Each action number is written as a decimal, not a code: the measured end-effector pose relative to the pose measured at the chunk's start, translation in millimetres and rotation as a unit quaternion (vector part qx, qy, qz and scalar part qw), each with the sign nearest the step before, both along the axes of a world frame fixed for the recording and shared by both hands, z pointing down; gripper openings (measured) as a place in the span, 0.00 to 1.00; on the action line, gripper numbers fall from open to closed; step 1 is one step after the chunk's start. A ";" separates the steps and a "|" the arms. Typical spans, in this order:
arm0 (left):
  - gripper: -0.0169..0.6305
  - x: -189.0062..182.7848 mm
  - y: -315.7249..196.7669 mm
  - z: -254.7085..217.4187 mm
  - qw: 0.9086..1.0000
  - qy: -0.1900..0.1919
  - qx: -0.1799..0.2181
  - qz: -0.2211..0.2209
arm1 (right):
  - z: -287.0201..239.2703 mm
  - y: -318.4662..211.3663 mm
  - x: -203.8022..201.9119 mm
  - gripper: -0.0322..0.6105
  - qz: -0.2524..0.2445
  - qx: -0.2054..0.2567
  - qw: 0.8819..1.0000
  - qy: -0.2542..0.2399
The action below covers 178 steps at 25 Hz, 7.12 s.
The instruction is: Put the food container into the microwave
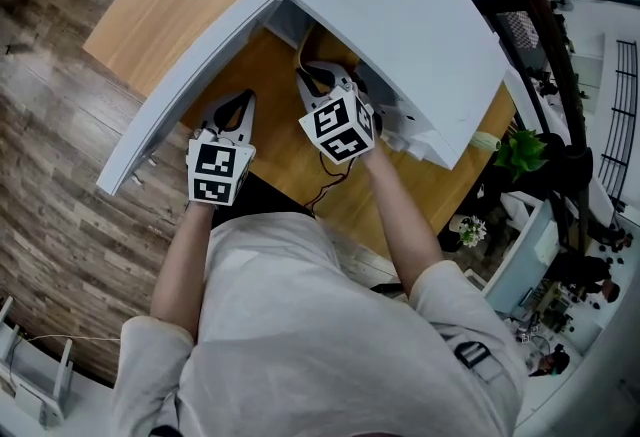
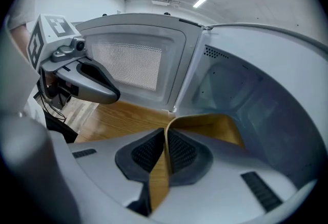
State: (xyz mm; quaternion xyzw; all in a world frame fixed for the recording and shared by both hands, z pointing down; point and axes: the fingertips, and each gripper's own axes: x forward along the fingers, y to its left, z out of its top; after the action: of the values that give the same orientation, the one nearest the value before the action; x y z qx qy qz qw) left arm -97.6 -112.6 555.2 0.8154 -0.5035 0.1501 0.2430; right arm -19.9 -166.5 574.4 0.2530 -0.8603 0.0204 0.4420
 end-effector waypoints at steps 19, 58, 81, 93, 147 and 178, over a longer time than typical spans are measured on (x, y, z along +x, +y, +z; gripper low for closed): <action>0.05 0.9 -1.3 -1.8 1.000 0.003 0.003 -0.002 | -0.4 -13.6 1.5 0.11 -0.001 0.022 0.998 0.052; 0.05 -2.2 -7.8 5.3 1.000 0.005 0.000 -0.030 | 12.5 -48.3 15.0 0.12 0.002 0.084 0.992 0.091; 0.05 -6.1 -7.1 6.1 1.000 0.002 -0.002 -0.029 | 18.3 -62.0 18.4 0.13 0.016 0.110 0.988 0.106; 0.05 -3.2 -11.0 5.5 1.000 -0.006 -0.005 -0.022 | 19.4 -65.8 17.4 0.16 0.031 0.111 0.989 0.093; 0.05 106.4 -6.8 -38.2 0.955 0.005 0.019 0.298 | -39.3 77.0 92.3 0.05 0.432 0.096 0.886 -0.140; 0.05 136.3 -25.8 -193.1 0.928 0.091 0.160 0.323 | -222.9 82.1 153.8 0.05 0.483 0.301 0.801 -0.185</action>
State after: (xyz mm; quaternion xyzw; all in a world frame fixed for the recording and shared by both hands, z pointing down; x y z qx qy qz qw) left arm 38.8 -138.4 362.0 0.9721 -0.2061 0.0630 0.0923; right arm 133.9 -84.5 351.5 0.7475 -0.6550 0.0172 0.1088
